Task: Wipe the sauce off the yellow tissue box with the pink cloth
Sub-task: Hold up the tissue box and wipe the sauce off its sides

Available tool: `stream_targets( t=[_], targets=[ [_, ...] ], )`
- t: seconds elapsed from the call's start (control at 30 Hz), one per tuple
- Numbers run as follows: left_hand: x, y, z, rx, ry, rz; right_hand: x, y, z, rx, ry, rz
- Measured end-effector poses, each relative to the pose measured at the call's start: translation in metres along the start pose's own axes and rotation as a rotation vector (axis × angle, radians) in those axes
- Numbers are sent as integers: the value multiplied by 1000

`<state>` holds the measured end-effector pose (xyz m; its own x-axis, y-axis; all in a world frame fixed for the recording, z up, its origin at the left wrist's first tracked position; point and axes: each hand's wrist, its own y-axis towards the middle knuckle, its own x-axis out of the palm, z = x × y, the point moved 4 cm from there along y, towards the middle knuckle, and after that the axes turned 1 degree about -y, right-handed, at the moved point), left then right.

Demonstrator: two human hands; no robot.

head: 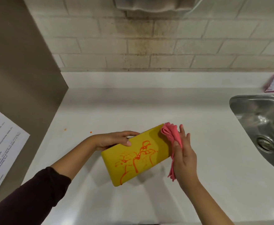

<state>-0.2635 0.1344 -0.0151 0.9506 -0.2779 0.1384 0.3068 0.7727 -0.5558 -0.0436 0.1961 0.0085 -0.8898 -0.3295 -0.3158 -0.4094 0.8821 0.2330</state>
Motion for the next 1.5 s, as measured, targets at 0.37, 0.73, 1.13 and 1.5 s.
stream_targets(
  t=[0.37,0.73,1.13,1.5],
  targets=[
    [6,-13,11,5,186,154,22,13,7,-201,-154,-154],
    [17,-25,10,235,92,377,19,1,14,-410,-323,-253],
    [16,-25,16,191,27,315,16,-3,22,-36,-5,3],
    [12,-24,15,206,38,363,12,2,18,-506,-353,-281]
  ],
)
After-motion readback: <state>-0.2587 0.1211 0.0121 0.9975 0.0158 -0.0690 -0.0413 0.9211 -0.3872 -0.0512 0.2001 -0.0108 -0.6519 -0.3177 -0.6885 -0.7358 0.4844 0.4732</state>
